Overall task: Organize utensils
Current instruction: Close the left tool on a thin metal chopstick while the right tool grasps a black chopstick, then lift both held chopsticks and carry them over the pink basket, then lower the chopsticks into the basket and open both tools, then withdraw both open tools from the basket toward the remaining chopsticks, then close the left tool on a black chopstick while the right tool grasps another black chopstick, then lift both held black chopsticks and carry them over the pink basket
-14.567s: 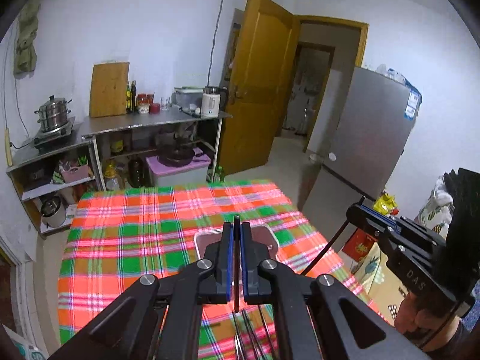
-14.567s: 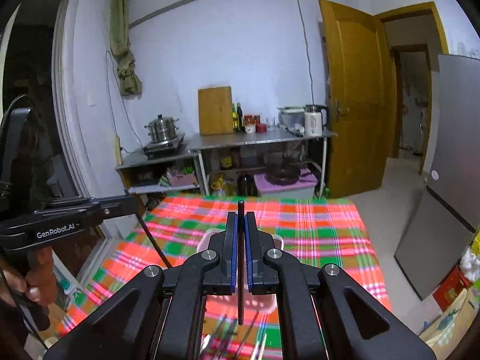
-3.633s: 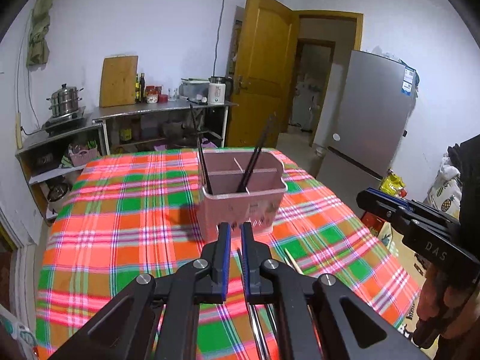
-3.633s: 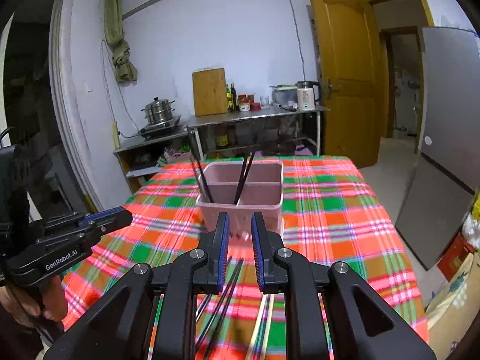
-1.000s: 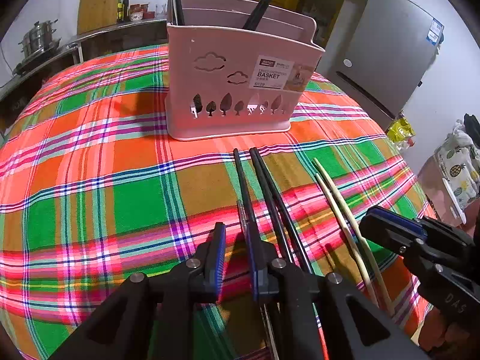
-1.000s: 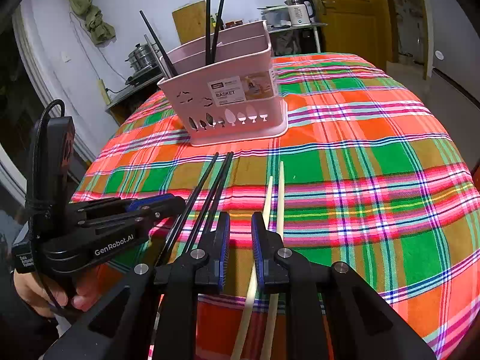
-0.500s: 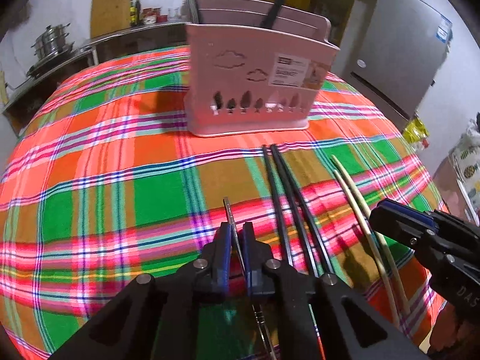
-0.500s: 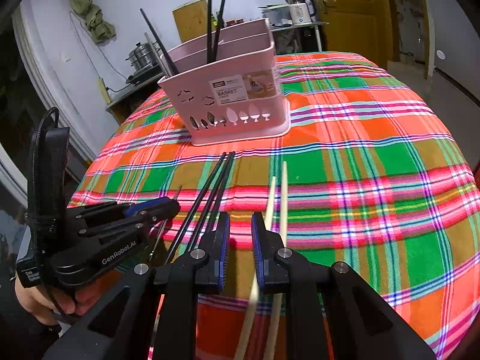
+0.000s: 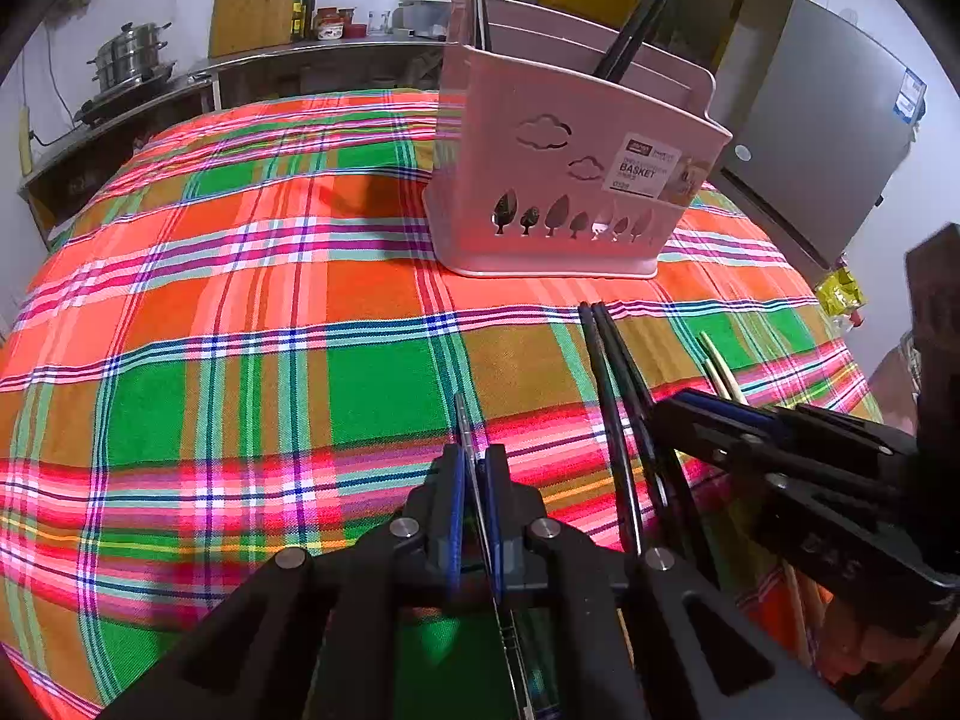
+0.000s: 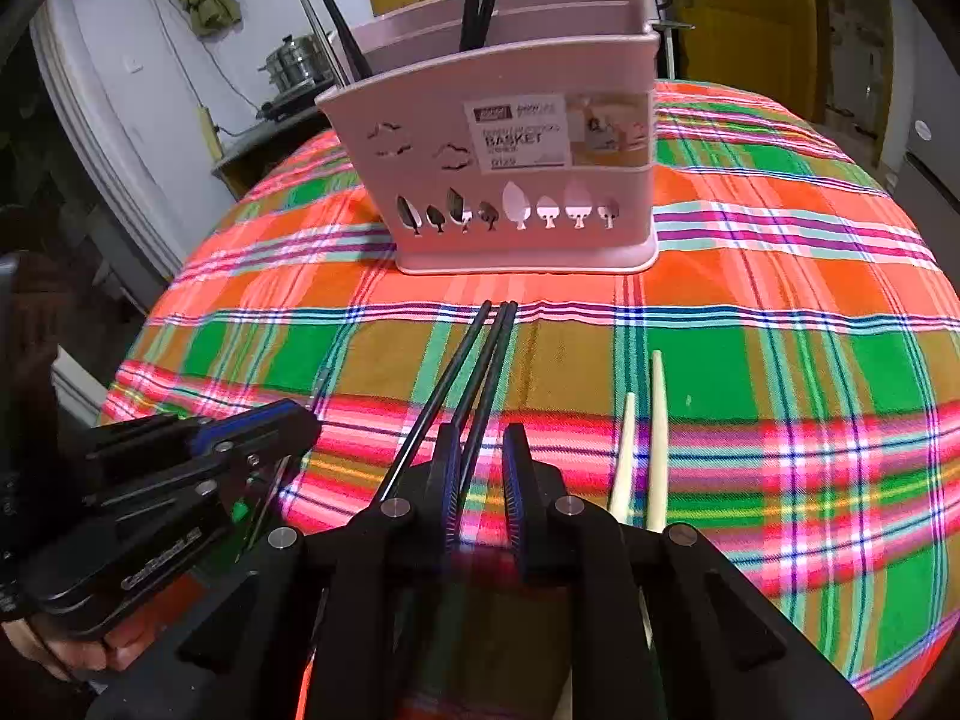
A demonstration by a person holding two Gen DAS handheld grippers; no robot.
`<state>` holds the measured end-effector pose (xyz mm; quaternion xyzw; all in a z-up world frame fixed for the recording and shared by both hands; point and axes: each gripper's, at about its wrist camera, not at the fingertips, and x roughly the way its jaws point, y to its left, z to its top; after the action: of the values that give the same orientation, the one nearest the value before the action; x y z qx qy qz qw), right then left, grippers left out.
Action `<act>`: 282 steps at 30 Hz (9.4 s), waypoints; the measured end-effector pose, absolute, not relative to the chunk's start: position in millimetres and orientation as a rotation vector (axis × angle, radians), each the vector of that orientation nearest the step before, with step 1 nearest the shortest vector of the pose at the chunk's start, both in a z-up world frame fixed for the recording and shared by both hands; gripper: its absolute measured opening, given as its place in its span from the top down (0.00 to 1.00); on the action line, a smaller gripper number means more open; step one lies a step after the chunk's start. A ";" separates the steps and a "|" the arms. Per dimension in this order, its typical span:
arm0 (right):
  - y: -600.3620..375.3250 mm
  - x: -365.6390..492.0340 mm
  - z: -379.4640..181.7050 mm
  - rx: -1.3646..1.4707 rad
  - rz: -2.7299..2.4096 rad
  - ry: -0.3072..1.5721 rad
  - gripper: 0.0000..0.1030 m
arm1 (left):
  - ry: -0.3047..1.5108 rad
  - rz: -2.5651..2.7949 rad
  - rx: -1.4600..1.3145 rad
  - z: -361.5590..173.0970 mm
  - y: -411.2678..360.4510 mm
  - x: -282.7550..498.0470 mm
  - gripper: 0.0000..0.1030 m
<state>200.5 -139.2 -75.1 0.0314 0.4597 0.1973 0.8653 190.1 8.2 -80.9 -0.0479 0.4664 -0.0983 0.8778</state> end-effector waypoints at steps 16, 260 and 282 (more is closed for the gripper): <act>-121.8 232.5 -74.1 -0.012 0.369 1.004 0.92 | 0.986 -0.220 -0.026 -80.5 -0.9 196.2 0.93; -113.6 216.6 -69.1 0.045 0.396 1.035 0.94 | 1.054 -0.187 -0.147 -76.0 50.1 215.7 0.94; -140.7 197.0 35.2 0.113 0.460 0.788 0.95 | 0.808 -0.255 -0.102 40.7 36.3 193.7 0.95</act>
<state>197.0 -140.7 35.2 0.0546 0.3805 0.2217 0.8961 193.7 36.3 40.7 -0.0493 0.3917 -0.1238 0.9104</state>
